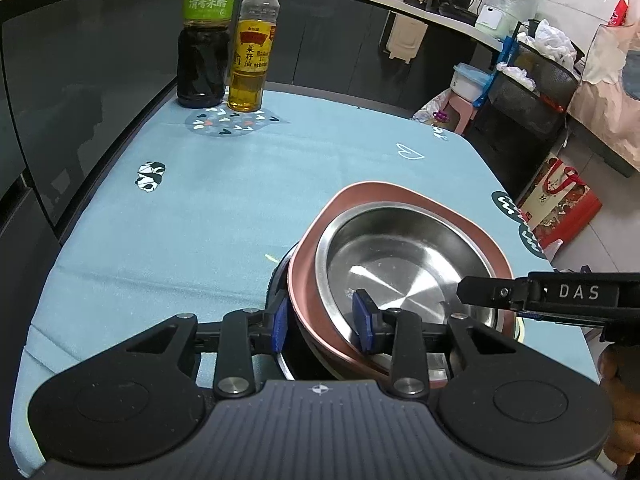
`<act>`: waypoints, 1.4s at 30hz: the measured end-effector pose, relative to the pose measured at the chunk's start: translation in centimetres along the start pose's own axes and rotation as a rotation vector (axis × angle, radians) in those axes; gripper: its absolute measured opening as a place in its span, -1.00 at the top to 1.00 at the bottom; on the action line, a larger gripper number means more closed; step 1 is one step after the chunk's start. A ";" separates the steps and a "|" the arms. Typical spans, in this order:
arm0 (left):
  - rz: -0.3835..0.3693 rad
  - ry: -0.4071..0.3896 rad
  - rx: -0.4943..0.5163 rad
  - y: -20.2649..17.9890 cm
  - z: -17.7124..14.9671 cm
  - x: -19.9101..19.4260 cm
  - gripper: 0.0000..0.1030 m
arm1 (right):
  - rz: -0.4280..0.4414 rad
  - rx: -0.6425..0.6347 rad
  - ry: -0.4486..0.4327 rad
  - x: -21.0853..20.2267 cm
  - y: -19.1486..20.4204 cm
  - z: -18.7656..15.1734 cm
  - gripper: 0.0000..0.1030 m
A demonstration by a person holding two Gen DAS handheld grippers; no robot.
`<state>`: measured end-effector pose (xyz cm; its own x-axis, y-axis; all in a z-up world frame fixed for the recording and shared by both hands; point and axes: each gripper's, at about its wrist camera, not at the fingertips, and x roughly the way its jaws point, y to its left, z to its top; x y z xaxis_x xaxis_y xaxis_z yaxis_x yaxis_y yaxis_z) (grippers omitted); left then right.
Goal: Organize plates and bowls
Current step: 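Lift the plate stack and carry it toward the black bowl stack, then lower the plate stack onto the black bowl stack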
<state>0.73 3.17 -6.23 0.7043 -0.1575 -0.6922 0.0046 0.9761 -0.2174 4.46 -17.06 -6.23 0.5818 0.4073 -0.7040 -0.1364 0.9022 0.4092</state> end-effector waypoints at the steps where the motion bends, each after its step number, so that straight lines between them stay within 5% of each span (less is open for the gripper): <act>1: -0.004 -0.001 -0.001 0.0 0.0 -0.1 0.38 | 0.009 0.006 0.001 0.0 -0.1 0.0 0.73; 13: -0.002 -0.023 -0.009 0.7 0.0 -1.2 0.23 | 0.024 0.040 -0.020 -0.8 -0.4 -0.2 0.38; 31: -0.020 -0.048 -0.053 2.1 -0.4 -2.2 0.08 | 0.043 0.097 0.011 -1.0 -1.7 -1.2 0.35; 42: -0.098 0.027 -0.140 3.3 -0.2 -0.5 -0.06 | 0.063 0.084 0.043 -0.4 -1.6 -1.2 0.33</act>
<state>0.30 6.41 -6.75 0.6861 -0.2569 -0.6806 -0.0277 0.9257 -0.3773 3.47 -18.49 -7.34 0.5386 0.4702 -0.6992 -0.1029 0.8603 0.4993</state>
